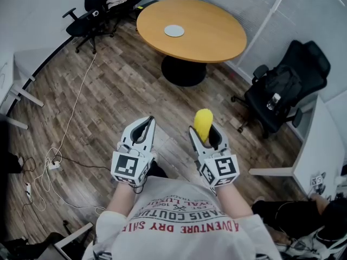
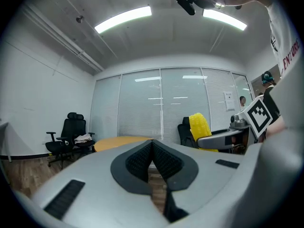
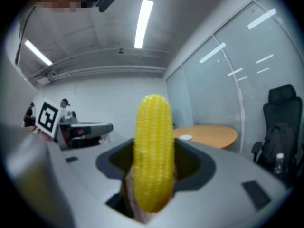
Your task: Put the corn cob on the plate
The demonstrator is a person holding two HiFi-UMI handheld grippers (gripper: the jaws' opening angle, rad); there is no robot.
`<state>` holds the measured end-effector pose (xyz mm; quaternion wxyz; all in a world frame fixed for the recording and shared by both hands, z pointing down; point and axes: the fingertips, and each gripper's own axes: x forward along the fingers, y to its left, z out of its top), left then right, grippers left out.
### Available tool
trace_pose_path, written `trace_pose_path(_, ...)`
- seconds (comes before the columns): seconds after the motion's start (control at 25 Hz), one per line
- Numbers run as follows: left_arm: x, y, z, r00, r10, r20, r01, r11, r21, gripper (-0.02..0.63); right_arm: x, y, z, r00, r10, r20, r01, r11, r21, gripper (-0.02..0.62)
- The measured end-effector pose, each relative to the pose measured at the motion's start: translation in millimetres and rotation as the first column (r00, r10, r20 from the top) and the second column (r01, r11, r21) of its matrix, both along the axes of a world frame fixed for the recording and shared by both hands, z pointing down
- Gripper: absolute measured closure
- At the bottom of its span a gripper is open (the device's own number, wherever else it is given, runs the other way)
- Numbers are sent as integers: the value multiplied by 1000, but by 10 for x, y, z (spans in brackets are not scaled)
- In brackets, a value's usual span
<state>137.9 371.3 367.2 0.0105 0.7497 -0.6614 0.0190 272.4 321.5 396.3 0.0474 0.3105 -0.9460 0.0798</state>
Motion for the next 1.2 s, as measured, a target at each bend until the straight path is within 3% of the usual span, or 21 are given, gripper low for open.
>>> trace_pose_path(0.68, -1593, -1242, -104, 995, 100, 13, -100, 995, 2, 574, -1512, -1169, -38, 995, 104, -5, -104, 995, -9, 334)
trace_pose_path(1.2, -2079, -1849, 65, 1000, 29, 9, -29, 999, -35, 574, -2121, -1885, 173, 1000, 2, -15, -3, 999, -50, 334)
